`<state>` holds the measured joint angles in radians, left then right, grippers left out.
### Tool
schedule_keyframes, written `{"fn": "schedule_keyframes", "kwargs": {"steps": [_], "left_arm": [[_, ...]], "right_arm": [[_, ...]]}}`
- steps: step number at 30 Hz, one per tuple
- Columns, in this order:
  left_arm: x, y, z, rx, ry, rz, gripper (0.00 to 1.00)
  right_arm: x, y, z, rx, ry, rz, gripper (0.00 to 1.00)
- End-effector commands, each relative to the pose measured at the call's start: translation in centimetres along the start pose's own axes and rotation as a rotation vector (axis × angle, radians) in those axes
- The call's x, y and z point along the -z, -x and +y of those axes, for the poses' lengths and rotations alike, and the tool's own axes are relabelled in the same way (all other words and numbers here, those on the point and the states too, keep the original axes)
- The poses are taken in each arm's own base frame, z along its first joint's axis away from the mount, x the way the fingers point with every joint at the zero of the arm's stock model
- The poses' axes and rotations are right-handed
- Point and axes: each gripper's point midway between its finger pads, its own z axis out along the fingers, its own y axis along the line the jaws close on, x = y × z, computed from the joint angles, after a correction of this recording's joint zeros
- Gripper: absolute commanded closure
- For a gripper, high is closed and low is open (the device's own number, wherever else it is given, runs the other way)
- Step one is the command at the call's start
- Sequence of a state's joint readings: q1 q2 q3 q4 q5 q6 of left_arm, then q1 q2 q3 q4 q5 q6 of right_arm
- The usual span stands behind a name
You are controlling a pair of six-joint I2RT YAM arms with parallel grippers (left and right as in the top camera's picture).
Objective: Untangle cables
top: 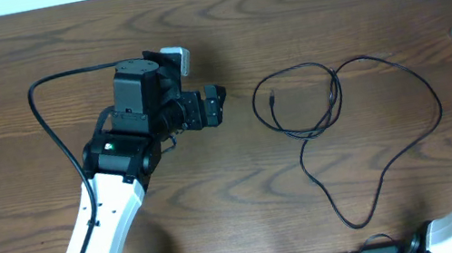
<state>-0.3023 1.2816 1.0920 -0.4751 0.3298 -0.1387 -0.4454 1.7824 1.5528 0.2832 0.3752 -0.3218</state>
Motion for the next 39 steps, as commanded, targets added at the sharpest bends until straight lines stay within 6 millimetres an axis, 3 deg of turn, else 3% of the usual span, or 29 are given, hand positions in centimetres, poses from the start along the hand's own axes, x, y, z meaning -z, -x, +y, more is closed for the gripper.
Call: {"fn": "schedule_keyframes", "kwargs": {"steps": [1, 4, 6, 9, 12, 16, 22, 30, 35, 39], "left_arm": [[0.2, 0.8, 0.1, 0.007, 0.009, -0.015, 0.01], [0.2, 0.8, 0.1, 0.007, 0.009, -0.015, 0.00], [0.2, 0.8, 0.1, 0.007, 0.009, -0.015, 0.01], [0.2, 0.8, 0.1, 0.007, 0.009, -0.015, 0.00], [0.2, 0.8, 0.1, 0.007, 0.009, -0.015, 0.00], [0.2, 0.8, 0.1, 0.007, 0.009, -0.015, 0.00], [0.2, 0.8, 0.1, 0.007, 0.009, -0.015, 0.00], [0.2, 0.8, 0.1, 0.007, 0.009, -0.015, 0.00], [0.2, 0.8, 0.1, 0.007, 0.009, -0.015, 0.00], [0.2, 0.8, 0.1, 0.007, 0.009, -0.015, 0.00]], "right_arm": [[0.0, 1.3, -4.4, -0.040, -0.155, -0.030, 0.99], [-0.1, 0.8, -7.9, -0.040, -0.262, -0.024, 0.99], [0.0, -0.5, -12.1, -0.018, -0.386, 0.019, 0.99], [0.0, -1.0, -13.5, 0.027, -0.421, 0.040, 0.99], [-0.1, -1.7, -13.2, 0.058, -0.408, 0.073, 0.99], [-0.5, -2.8, -10.9, 0.090, -0.315, 0.117, 0.99], [-0.6, -2.7, -8.6, 0.092, -0.230, 0.113, 0.99], [-0.9, -4.6, -3.8, 0.130, -0.074, 0.169, 0.99], [-1.4, -8.8, 2.0, 0.155, 0.141, 0.248, 0.98], [-1.0, -12.2, 7.0, 0.026, 0.302, 0.324, 0.99]]}}
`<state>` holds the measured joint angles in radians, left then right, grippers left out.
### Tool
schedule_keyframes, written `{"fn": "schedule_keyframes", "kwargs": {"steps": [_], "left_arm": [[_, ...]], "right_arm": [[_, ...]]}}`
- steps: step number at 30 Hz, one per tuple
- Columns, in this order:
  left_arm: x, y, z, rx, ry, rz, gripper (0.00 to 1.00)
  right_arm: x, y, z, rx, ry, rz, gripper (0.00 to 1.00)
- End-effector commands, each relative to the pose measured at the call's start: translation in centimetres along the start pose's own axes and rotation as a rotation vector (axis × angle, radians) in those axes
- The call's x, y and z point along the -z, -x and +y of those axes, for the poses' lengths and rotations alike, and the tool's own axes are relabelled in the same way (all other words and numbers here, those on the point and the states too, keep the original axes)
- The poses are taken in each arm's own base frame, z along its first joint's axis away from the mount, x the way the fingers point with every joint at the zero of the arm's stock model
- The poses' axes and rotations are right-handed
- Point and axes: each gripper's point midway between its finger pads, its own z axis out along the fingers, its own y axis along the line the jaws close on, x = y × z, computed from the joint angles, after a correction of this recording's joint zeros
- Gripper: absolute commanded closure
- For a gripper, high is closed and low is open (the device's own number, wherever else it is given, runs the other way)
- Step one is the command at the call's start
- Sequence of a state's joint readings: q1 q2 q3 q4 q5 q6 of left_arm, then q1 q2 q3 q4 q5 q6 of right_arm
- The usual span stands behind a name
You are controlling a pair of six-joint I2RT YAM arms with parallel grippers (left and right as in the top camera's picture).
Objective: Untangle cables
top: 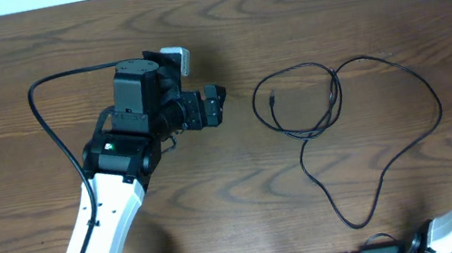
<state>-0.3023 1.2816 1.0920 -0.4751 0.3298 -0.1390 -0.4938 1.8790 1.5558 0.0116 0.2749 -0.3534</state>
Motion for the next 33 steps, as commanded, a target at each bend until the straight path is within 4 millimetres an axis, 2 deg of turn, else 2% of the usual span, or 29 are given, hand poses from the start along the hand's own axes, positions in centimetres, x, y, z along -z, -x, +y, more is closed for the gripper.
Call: {"fn": "schedule_keyframes", "kwargs": {"steps": [1, 3, 4, 5, 8, 11, 12, 13, 14, 20, 25, 28, 31, 33], "left_arm": [[0.2, 0.8, 0.1, 0.007, 0.009, -0.015, 0.00], [0.2, 0.8, 0.1, 0.007, 0.009, -0.015, 0.00], [0.2, 0.8, 0.1, 0.007, 0.009, -0.015, 0.00], [0.2, 0.8, 0.1, 0.007, 0.009, -0.015, 0.00], [0.2, 0.8, 0.1, 0.007, 0.009, -0.015, 0.00], [0.2, 0.8, 0.1, 0.007, 0.009, -0.015, 0.00], [0.2, 0.8, 0.1, 0.007, 0.009, -0.015, 0.00], [0.2, 0.8, 0.1, 0.007, 0.009, -0.015, 0.00], [0.2, 0.8, 0.1, 0.007, 0.009, -0.015, 0.00], [0.2, 0.8, 0.1, 0.007, 0.009, -0.015, 0.00], [0.2, 0.8, 0.1, 0.007, 0.009, -0.015, 0.00], [0.2, 0.8, 0.1, 0.007, 0.009, -0.015, 0.00], [0.2, 0.8, 0.1, 0.007, 0.009, -0.015, 0.00], [0.2, 0.8, 0.1, 0.007, 0.009, -0.015, 0.00]], "right_arm": [[-0.6, -0.5, 4.9, -0.103, 0.186, 0.002, 0.99], [-0.5, -1.0, 7.5, -0.121, 0.281, 0.015, 0.99], [-0.5, -1.1, 8.1, -0.118, 0.304, 0.016, 0.99], [0.0, -1.3, 9.7, -0.112, 0.366, 0.023, 0.93], [1.0, -1.5, 12.4, -0.100, 0.470, 0.040, 0.78], [2.2, -2.1, 14.8, -0.068, 0.556, 0.067, 0.46], [2.6, -2.4, 15.5, -0.049, 0.570, 0.082, 0.32], [2.9, -2.7, 16.0, -0.027, 0.583, 0.093, 0.09], [3.1, -2.9, 16.2, -0.014, 0.589, 0.100, 0.01], [3.8, -3.2, 16.2, -0.006, 0.598, 0.128, 0.01], [6.2, -4.1, 15.5, 0.007, 0.623, 0.214, 0.01], [8.4, -7.0, 15.4, 0.025, 0.659, 0.359, 0.01], [10.8, -10.9, 15.5, 0.051, 0.701, 0.542, 0.01], [12.0, -12.5, 15.3, 0.051, 0.710, 0.630, 0.01]]}}
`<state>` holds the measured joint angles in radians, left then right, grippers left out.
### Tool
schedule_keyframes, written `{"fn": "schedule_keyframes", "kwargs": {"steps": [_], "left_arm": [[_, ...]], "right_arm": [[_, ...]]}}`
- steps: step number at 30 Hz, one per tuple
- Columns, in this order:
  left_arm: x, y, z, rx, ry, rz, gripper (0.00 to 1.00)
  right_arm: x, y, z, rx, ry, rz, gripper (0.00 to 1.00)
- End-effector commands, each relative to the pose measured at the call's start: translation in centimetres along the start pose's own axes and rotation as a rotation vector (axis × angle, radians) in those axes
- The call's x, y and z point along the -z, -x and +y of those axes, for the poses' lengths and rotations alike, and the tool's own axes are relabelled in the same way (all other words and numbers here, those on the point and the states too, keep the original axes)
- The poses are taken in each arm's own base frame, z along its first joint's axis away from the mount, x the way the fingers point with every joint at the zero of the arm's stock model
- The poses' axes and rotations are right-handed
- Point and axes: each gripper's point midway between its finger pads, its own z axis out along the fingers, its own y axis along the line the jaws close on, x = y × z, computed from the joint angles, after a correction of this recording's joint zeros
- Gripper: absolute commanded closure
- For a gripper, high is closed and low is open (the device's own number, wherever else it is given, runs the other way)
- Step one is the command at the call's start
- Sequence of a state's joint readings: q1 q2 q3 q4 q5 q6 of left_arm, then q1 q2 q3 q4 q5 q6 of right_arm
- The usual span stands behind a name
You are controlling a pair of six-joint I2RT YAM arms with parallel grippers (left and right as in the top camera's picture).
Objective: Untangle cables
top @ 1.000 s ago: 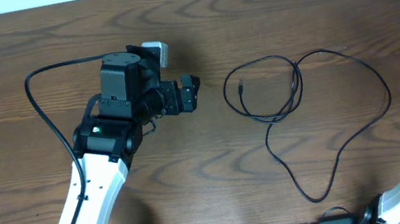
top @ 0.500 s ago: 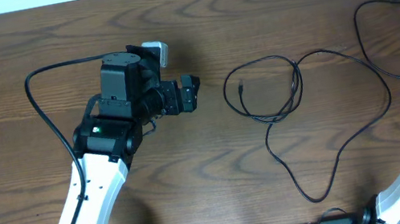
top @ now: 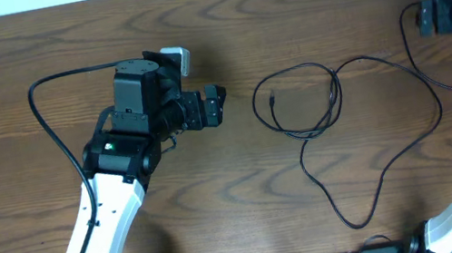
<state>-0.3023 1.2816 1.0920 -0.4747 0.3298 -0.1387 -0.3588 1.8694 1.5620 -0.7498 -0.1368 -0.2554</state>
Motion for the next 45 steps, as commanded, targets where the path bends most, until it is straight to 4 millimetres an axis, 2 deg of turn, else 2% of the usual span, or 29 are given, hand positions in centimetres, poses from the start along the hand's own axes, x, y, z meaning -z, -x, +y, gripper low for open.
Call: {"fn": "schedule_keyframes", "kwargs": {"steps": [1, 4, 6, 9, 10, 13, 15, 18, 20, 23, 29, 32, 36, 45], "left_arm": [[0.2, 0.8, 0.1, 0.007, 0.009, -0.015, 0.01], [0.2, 0.8, 0.1, 0.007, 0.009, -0.015, 0.00], [0.2, 0.8, 0.1, 0.007, 0.009, -0.015, 0.00], [0.2, 0.8, 0.1, 0.007, 0.009, -0.015, 0.01], [0.2, 0.8, 0.1, 0.008, 0.009, -0.015, 0.00], [0.2, 0.8, 0.1, 0.007, 0.009, -0.015, 0.00], [0.2, 0.8, 0.1, 0.007, 0.009, -0.015, 0.00], [0.2, 0.8, 0.1, 0.007, 0.009, -0.015, 0.00], [0.2, 0.8, 0.1, 0.007, 0.009, -0.015, 0.00], [0.2, 0.8, 0.1, 0.007, 0.009, -0.015, 0.00], [0.2, 0.8, 0.1, 0.007, 0.009, -0.015, 0.01], [0.2, 0.8, 0.1, 0.007, 0.009, -0.015, 0.00], [0.2, 0.8, 0.1, 0.007, 0.009, -0.015, 0.00], [0.2, 0.8, 0.1, 0.007, 0.009, -0.015, 0.00]], "right_arm": [[1.0, -2.4, 0.5, -0.045, 0.017, 0.096, 0.01], [1.3, -4.5, 0.2, -0.176, -0.018, 0.186, 0.01], [1.9, -6.8, -0.7, -0.348, -0.104, 0.274, 0.01], [2.4, -8.5, -1.1, -0.468, -0.169, 0.335, 0.01], [2.4, -8.8, -1.0, -0.496, -0.168, 0.343, 0.01], [1.9, -7.9, 1.7, -0.611, -0.012, 0.330, 0.01], [2.0, -7.5, 2.8, -0.571, 0.062, 0.326, 0.01], [2.1, -8.4, 1.5, -0.611, -0.029, 0.346, 0.04], [2.4, -9.5, -0.1, -0.761, -0.157, 0.363, 0.03], [2.6, -10.7, -1.3, -0.953, -0.286, 0.362, 0.02], [1.8, -13.3, -2.5, -1.230, -0.466, 0.334, 0.02], [0.3, -15.5, -2.7, -1.336, -0.523, 0.319, 0.05], [-1.8, -15.9, -3.2, -1.354, -0.502, 0.254, 0.12], [-2.3, -15.5, -5.7, -1.412, -0.499, 0.172, 0.22]]}}
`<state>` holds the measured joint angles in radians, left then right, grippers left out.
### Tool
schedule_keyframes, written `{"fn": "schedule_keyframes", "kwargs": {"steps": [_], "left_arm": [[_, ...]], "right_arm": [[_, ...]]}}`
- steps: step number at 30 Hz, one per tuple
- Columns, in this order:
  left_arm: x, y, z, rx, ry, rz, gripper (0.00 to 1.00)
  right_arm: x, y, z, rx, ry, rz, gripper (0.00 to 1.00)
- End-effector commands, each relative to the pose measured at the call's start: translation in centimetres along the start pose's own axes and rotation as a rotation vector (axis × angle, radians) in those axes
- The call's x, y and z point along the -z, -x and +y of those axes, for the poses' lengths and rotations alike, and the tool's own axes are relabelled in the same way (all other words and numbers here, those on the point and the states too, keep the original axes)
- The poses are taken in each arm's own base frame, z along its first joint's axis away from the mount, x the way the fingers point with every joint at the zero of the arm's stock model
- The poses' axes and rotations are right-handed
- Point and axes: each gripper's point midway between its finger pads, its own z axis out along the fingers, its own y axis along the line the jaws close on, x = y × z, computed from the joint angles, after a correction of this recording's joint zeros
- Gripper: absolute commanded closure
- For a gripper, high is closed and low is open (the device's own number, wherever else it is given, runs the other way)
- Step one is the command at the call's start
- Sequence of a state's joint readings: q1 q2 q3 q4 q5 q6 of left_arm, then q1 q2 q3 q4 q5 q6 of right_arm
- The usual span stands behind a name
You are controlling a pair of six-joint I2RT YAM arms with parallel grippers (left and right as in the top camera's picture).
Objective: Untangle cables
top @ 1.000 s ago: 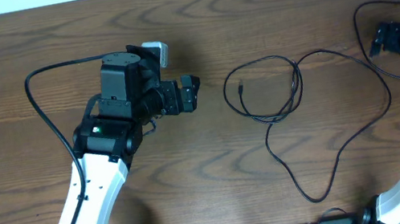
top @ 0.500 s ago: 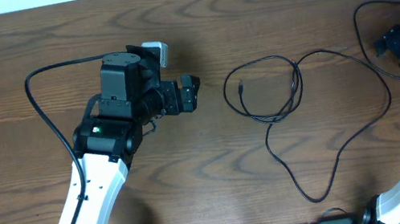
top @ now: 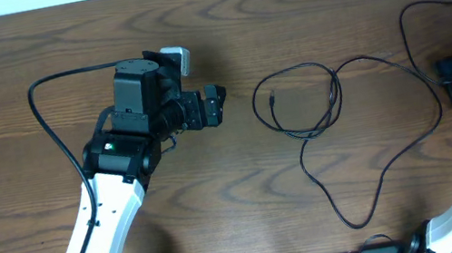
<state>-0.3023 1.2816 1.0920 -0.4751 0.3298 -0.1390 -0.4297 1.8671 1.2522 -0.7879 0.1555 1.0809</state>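
A thin black cable (top: pixel 336 94) lies in the middle of the table. It forms a small loop at the centre and a wide bend to the right, and one tail ends near the front (top: pixel 353 223). My left gripper (top: pixel 217 103) points right, a short way left of the loop, open and holding nothing. My right gripper is at the right edge, just right of the cable's wide bend. Its jaws are too dark to read.
The left arm's own black lead (top: pixel 44 111) arcs over the table at the left. The right arm's lead (top: pixel 408 32) curves over the far right. A white strip marks the table's back edge.
My right gripper has moved from the back right corner toward the front and now sits beside the cable's right bend. The black cable and the left arm have not moved.
At first only the right arm's base showed at the lower right, with a black plug and a white plug at the right edge. Then only the white plug showed. The right gripper then appeared at the back right, and now sits lower, covering that spot.
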Motion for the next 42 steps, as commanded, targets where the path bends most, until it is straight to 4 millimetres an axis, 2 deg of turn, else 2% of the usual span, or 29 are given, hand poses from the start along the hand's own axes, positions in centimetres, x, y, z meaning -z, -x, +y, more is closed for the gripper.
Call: {"fn": "schedule_keyframes", "kwargs": {"steps": [1, 8, 13, 16, 22, 27, 31, 33, 35, 37, 40, 42], "left_arm": [[0.2, 0.8, 0.1, 0.007, 0.009, -0.015, 0.00], [0.2, 0.8, 0.1, 0.007, 0.009, -0.015, 0.00], [0.2, 0.8, 0.1, 0.007, 0.009, -0.015, 0.01], [0.2, 0.8, 0.1, 0.007, 0.009, -0.015, 0.01], [0.2, 0.8, 0.1, 0.007, 0.009, -0.015, 0.00], [0.2, 0.8, 0.1, 0.007, 0.009, -0.015, 0.00], [0.2, 0.8, 0.1, 0.007, 0.009, -0.015, 0.00], [0.2, 0.8, 0.1, 0.007, 0.009, -0.015, 0.00], [0.2, 0.8, 0.1, 0.007, 0.009, -0.015, 0.00], [0.2, 0.8, 0.1, 0.007, 0.009, -0.015, 0.01], [0.2, 0.8, 0.1, 0.007, 0.009, -0.015, 0.00], [0.2, 0.8, 0.1, 0.007, 0.009, -0.015, 0.00]], "right_arm": [[0.2, 1.7, -0.8, -0.057, -0.009, -0.045, 0.23], [-0.1, 3.9, -2.6, -0.116, -0.040, -0.074, 0.25], [-0.4, 5.7, -4.5, -0.146, -0.099, -0.138, 0.27], [-0.6, 6.2, -5.1, -0.161, -0.109, -0.154, 0.33], [-1.7, 7.0, -5.9, -0.196, -0.096, -0.174, 0.38], [-1.8, 7.4, -5.2, -0.187, -0.061, -0.185, 0.40], [-2.0, 6.7, -2.7, -0.122, 0.052, -0.120, 0.40], [-2.0, 6.5, -2.1, -0.120, 0.083, -0.102, 0.40], [-1.9, 6.6, -1.8, -0.121, 0.094, -0.105, 0.40], [-2.1, 7.8, -2.0, -0.126, 0.071, -0.175, 0.43], [-2.8, 7.8, -2.0, -0.126, 0.066, -0.172, 0.44], [-4.2, 7.5, -2.2, -0.123, 0.046, -0.157, 0.48]]}}
